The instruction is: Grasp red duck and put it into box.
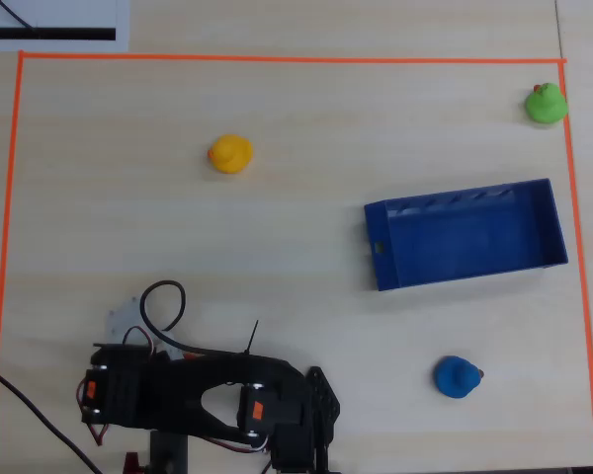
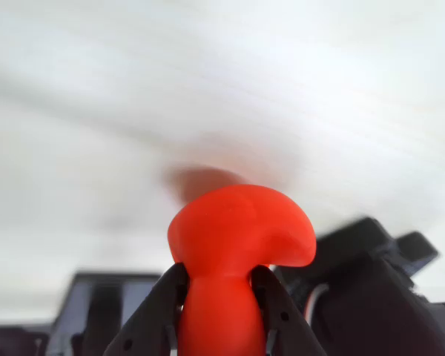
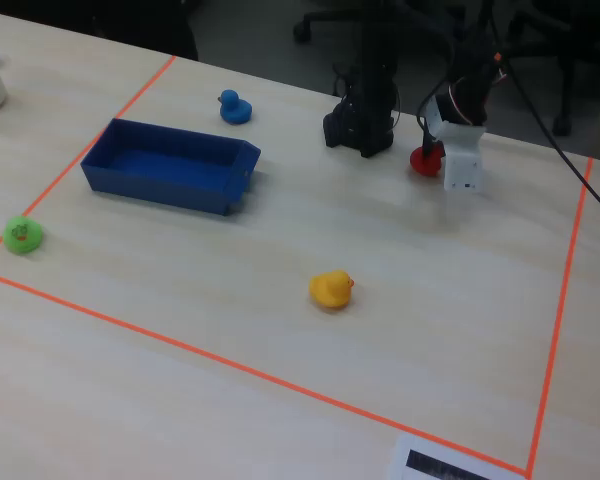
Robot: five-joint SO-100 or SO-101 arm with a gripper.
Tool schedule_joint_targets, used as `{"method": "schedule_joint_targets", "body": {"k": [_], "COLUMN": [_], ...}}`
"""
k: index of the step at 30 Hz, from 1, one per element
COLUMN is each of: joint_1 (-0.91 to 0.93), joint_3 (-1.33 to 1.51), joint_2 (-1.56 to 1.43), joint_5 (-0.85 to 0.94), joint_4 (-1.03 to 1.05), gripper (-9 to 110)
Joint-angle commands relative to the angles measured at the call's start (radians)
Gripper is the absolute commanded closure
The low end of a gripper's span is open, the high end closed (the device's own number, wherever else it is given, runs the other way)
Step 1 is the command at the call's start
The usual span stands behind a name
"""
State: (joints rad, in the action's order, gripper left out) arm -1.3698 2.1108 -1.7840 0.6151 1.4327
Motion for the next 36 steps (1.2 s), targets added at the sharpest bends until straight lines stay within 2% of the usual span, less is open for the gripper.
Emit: {"method": "schedule_joint_targets", "body": {"k": [1,6,11,19,28,36], "joint_1": [0.135,0.419,0.753,1.422,1.983,2.275], "joint_3": [-0.158,-0.376,-0.517,-0.660,-0.931,-0.881], "joint_2": [-0.101,-0.161,-0.189,-0.120,0.071,0.178], "joint_5": [0.063,0.249,0.468,0.834,0.986,1.052], "joint_4": [0.103,0.224,0.233,-0.043,-0.026,-0.087], "gripper": [101,101,101,101,101,101]}}
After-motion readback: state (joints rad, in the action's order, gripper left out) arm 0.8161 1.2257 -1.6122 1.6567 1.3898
